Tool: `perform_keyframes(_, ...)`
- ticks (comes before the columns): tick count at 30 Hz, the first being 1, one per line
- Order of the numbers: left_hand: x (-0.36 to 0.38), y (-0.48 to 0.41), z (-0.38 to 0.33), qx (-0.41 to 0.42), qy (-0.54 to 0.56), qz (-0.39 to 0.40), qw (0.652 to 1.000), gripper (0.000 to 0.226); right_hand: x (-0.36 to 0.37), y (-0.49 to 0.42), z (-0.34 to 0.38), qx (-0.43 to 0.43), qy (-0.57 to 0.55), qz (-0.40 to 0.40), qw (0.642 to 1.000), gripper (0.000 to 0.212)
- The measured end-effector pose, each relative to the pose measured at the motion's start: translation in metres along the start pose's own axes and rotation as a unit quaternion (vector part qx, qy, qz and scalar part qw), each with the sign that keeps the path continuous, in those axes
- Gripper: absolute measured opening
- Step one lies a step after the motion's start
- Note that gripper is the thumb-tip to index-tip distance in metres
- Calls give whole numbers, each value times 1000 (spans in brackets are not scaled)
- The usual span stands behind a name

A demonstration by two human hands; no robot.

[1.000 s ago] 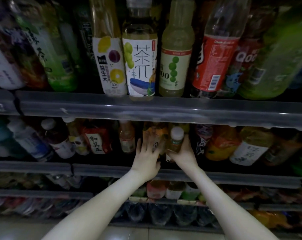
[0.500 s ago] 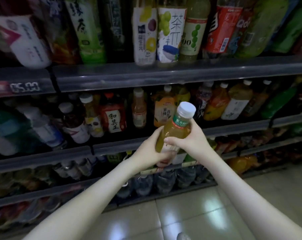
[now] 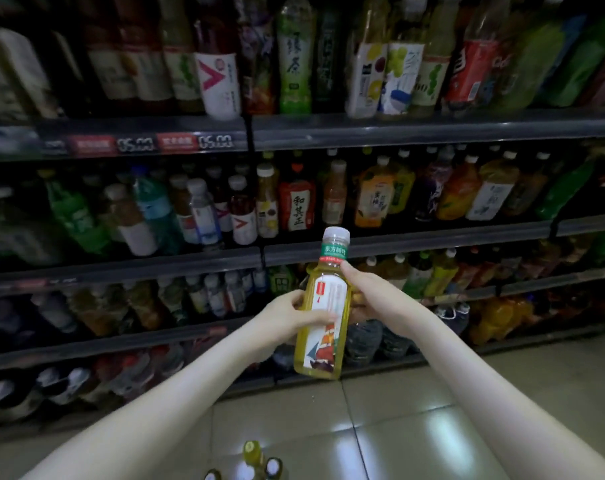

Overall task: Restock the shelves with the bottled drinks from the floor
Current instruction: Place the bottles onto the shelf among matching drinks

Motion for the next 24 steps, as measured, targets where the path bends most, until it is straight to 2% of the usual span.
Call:
perform_keyframes(3, -5, 38, 26, -18, 52, -7, 998, 52, 39, 22, 1, -10, -24, 10, 1000, 48)
perform_keyframes(6, -21, 73, 50, -28, 54, -28, 998, 61, 79, 39, 1, -26, -21, 22, 999, 48)
perform_keyframes(10, -50, 113, 67, -18, 43, -84, 995, 50, 122, 46, 17, -28, -25, 41, 998, 45)
perform_keyframes(13, -80, 134, 68, 20, 24, -158, 987, 49, 153, 38, 42, -48, 30, 61, 996, 44)
perform_keyframes(15, -104, 146, 64, 45, -20, -217, 975, 51, 179, 27, 60, -73, 73, 40, 994, 48)
perform_keyframes(19, -167, 170, 55, 98, -115, -301, 941, 62, 240, -11, 91, -127, 16, -39, 991, 59)
perform_keyframes(24, -274, 199, 34, 187, -156, -320, 916, 52, 314, -71, 146, -219, -5, -103, 970, 50)
Point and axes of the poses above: each hand's wrist, its own y-axis away from the middle knuckle, its own x-axis out of the palm, z = x × y, the point moved 1 cm from there along -y, towards the middle knuckle, and after that the axes turned 14 degrees about -x, right-handed, at the moved point
